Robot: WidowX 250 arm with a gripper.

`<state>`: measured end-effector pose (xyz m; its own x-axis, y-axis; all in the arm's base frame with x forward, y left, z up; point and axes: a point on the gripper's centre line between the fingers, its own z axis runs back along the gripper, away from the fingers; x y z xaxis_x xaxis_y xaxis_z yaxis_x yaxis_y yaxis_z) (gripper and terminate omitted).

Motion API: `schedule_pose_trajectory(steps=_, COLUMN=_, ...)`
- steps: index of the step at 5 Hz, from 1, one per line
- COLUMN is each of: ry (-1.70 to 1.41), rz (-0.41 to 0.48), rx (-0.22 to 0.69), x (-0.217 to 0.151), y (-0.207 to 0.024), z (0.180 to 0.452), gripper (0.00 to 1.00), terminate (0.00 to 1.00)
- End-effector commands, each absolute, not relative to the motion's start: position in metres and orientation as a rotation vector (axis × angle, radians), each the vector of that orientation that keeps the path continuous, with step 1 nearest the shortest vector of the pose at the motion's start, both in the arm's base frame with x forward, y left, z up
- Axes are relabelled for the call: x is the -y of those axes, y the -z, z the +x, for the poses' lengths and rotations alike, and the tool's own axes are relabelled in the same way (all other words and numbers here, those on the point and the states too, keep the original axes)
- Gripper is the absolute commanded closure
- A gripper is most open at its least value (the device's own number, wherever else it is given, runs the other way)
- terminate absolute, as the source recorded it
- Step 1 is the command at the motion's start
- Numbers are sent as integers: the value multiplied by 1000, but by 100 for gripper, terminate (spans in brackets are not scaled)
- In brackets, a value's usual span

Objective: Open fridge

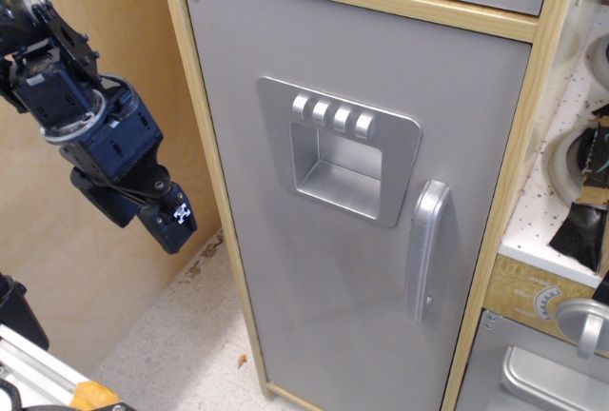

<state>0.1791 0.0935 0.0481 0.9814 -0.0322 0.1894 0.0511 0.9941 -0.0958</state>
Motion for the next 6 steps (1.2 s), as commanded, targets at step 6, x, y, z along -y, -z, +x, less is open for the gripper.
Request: schedule_pose_trajectory(steps=6, ry=39, rz=-132, rx=202, x=61, y=-43, z=247, gripper=0, terminate=0)
